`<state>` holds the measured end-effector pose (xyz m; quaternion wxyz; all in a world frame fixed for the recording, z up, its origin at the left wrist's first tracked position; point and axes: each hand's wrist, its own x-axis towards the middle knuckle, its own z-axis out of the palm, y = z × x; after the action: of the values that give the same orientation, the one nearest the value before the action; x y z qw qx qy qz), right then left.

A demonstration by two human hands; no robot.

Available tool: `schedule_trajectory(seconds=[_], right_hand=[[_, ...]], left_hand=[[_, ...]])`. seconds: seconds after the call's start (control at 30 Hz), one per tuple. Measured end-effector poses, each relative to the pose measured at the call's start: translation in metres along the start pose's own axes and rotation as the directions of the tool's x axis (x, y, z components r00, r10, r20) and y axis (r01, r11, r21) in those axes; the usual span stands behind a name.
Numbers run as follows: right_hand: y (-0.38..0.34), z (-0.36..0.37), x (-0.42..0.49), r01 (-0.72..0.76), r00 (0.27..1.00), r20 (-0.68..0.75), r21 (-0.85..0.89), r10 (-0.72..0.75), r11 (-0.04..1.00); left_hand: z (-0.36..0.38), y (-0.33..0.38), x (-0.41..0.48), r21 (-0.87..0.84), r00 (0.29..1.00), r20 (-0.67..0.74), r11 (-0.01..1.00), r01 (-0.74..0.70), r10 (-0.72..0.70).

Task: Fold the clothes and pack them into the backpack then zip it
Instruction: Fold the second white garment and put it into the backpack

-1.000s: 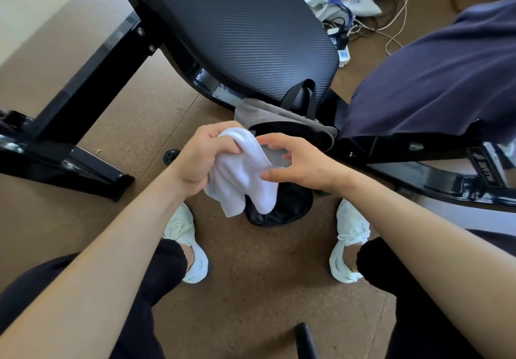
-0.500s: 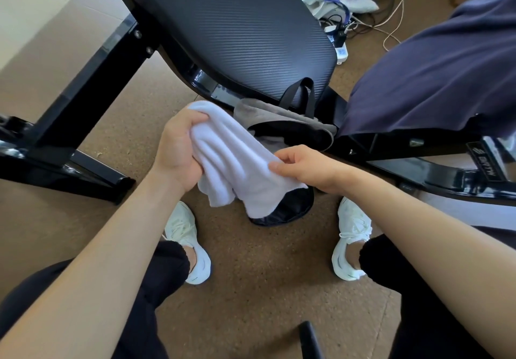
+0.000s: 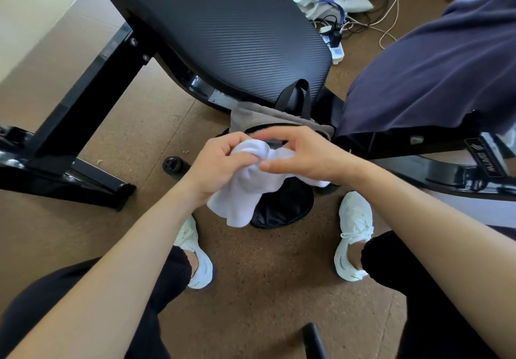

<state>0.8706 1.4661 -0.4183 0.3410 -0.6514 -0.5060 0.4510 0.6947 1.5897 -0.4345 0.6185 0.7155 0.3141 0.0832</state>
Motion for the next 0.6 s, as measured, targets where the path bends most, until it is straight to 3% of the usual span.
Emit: schedule_trajectory(seconds=[0.1,0.17,0.3,0.47,0.6], right_hand=[[0.007,-0.001,0.002,-0.030,0.999,-0.038,-0.098,0.027,0.995],[0.008,-0.008,0.002,-0.063,0.992,-0.118,-0.067,0.055,0.996],[0.010,-0.021,0.001,-0.115,0.942,-0.322,-0.035,0.097,0.993],[0.019,-0.042,0.002,-0.197,0.763,-0.609,0.100,0.217,0.975],[0.024,-0.063,-0.002,-0.194,0.590,-0.718,0.318,0.369,0.928]], left_hand=[[0.004,0.000,0.000,0.013,0.999,0.000,0.999,-0.046,0.046],[0.002,-0.004,0.002,0.072,0.999,0.028,0.996,-0.046,0.044],[0.001,-0.016,0.004,0.290,0.976,0.214,0.957,-0.025,-0.039],[0.000,-0.022,0.002,0.359,0.959,0.263,0.933,0.000,-0.101],[-0.001,-0.024,0.001,0.385,0.952,0.278,0.923,0.013,-0.129]])
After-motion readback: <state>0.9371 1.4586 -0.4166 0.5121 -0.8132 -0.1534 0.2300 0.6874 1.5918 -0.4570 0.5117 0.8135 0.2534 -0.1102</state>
